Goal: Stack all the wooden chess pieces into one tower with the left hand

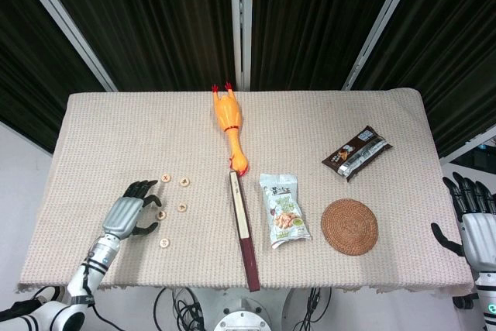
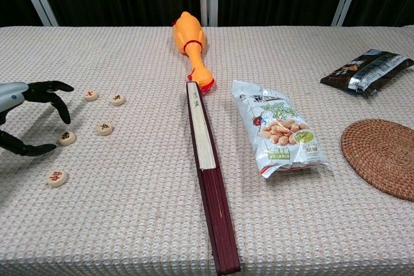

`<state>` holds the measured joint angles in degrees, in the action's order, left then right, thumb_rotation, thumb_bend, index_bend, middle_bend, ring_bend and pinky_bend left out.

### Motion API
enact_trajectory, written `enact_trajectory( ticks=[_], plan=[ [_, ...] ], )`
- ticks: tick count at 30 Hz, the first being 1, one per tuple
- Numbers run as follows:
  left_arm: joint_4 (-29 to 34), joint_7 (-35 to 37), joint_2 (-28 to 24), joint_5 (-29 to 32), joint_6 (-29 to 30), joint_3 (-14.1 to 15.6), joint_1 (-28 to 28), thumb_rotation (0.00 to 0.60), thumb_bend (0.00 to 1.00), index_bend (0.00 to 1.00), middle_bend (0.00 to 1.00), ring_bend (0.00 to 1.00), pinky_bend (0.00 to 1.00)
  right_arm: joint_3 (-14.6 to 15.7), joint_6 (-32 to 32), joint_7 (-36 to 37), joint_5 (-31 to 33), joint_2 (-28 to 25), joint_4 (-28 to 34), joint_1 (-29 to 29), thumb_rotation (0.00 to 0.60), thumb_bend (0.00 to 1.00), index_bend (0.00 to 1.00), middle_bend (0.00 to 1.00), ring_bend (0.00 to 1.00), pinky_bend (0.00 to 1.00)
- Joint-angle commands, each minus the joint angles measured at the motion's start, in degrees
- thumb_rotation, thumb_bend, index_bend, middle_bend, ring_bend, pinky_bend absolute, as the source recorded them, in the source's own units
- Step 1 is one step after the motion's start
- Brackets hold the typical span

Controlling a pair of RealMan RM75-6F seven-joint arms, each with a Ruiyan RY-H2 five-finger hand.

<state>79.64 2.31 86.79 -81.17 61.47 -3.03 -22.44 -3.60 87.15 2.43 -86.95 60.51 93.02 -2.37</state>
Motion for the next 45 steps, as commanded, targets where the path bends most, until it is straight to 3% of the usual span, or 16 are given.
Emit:
enact_trajectory(
  ticks=[1,32,40,45],
  plan=[
    [-0.19,0.38,0.17,-0.09,0.02,0.08,-0.19,0.6,0.27,0.42,0.06,0.0,0.0,-0.02,-0.29,0.01,0.13,-0.02,-0.04,-0.12,0.6,0.25,0.0,0.0,0.0,0.0],
    [-2.64,2.35,2.08,0.83,-0.78,0.64,-1.74,0.6,0.34,0.51,0.08,0.0,0.0,-0.5,-0.7,-0.2,1.32,-0.09,-0.16,-0.14,0.6,0.25,0.0,0.0,0.0,0.0],
    [0.8,-0.02,-0.77,1.79,-0.77,-2.92,-4.32,0.6,0.34,0.5,0.08,0.0,0.0,-0.41,-0.65,0.05,1.13,-0.22,-0.16,-0.08,0.6,0.25,0.0,0.0,0.0,0.0],
    [-1.12,0.06,-0.48,5.3,-4.87,-6.08,-7.71,0.6,0.35,0.5,0.08,0.0,0.0,-0.54,-0.97,0.47,1.47,-0.33,-0.36,-0.17,0.6,0.25,0.0,0.0,0.0,0.0]
  ],
)
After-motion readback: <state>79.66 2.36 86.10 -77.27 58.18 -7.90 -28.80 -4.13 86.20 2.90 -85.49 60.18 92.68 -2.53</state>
